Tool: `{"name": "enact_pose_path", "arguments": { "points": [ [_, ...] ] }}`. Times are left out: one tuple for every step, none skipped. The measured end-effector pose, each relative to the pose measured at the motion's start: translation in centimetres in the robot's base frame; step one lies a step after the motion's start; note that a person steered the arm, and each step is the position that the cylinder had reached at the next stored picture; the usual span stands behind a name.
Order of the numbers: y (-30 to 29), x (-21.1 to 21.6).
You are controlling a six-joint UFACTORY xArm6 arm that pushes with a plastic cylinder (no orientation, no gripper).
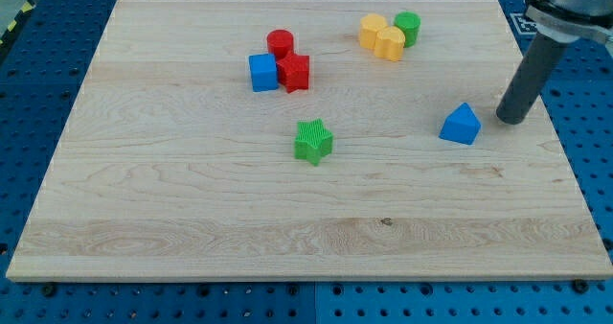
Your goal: Move the blue triangle diagonally to the green star
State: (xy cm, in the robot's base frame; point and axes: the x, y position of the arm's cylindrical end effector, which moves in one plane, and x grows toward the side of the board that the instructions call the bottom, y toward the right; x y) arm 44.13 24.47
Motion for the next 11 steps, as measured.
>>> {"name": "enact_pose_path", "arguments": {
  "points": [
    [-2.3, 1.6],
    [-7.9, 2.6],
    [-11.6, 2.5],
    [-14.6, 2.3],
    [-14.5, 2.0],
    [-10.5, 3.3],
    [-8.6, 2.9],
    [-9.2, 1.2],
    [-11.7, 0.7],
    [-16.1, 0.0],
    [-17.4, -1.5]
  ]
}}
